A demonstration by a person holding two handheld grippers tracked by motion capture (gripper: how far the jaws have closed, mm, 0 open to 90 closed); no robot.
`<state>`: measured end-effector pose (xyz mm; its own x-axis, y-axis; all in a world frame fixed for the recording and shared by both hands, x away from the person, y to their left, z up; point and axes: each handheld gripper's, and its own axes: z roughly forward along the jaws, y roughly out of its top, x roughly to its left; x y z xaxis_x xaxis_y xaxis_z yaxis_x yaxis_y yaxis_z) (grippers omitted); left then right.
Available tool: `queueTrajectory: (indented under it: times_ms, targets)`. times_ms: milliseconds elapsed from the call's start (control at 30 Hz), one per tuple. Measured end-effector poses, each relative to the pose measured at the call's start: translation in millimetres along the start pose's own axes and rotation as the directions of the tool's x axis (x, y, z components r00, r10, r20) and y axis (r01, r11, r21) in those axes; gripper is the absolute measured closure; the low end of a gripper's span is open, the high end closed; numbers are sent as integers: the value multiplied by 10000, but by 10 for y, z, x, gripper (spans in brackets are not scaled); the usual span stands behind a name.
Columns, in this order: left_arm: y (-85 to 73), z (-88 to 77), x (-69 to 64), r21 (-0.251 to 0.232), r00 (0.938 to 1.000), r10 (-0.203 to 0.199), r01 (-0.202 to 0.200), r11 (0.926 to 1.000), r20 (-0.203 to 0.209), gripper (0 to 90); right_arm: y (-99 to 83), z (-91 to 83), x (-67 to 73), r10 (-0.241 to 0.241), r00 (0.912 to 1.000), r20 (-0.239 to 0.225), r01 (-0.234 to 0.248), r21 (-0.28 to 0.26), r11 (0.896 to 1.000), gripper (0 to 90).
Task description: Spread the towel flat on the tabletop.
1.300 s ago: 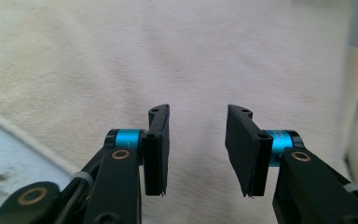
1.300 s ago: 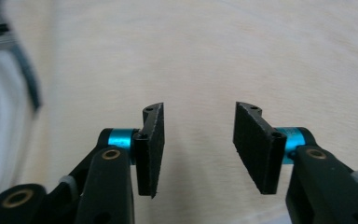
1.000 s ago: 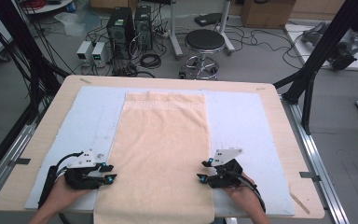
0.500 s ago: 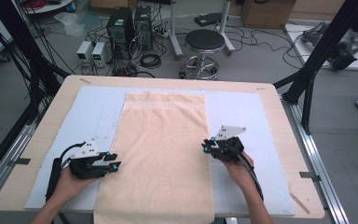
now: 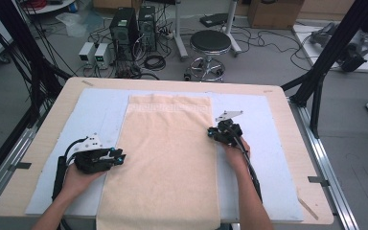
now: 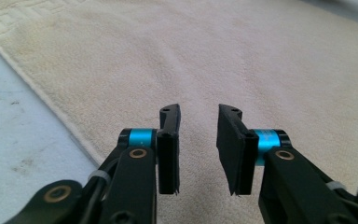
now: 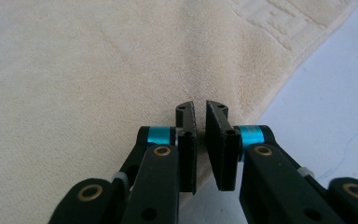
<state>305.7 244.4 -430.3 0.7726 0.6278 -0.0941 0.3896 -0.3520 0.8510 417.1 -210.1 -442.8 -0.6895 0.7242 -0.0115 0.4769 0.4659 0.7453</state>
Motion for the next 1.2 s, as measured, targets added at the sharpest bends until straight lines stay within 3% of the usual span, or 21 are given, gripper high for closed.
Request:
queueTrajectory:
  times_ms: [167,300,400,467,567,700,967,1200]
  targets:
    - [1,-23,10,-83,9998,-54,52,10000,-196,614,-23,-50,-47,103,9998,151,-104,41,9999,773]
    - [10,-52,-3,-206,9994,-63,55,9998,-351,553,-3,-157,-19,387,9980,-503,-408,-423,9983,655]
    - [15,-75,-10,-258,9994,-72,63,9996,-344,512,7,-265,46,325,9959,-844,-395,-833,9957,580]
    - [19,-89,-17,-313,9993,-44,33,9995,-365,497,14,-324,92,347,9927,-1158,-453,-901,9949,482]
    - [26,-94,-14,-344,9997,1,-10,9994,-262,458,19,-399,171,354,9864,-1608,-514,-962,9940,420]
    - [49,-100,-30,-292,9995,174,-182,9994,-278,417,-5,-519,329,-247,9868,-1598,15,-1441,9896,365]
    - [71,-164,-134,-508,9996,268,-272,9983,-99,300,-156,-734,511,-698,9815,-1783,318,-2078,9777,295]
    - [121,-141,-208,-744,9996,262,-258,9969,52,251,-291,-865,684,-854,9822,-1671,482,-2148,9755,204]
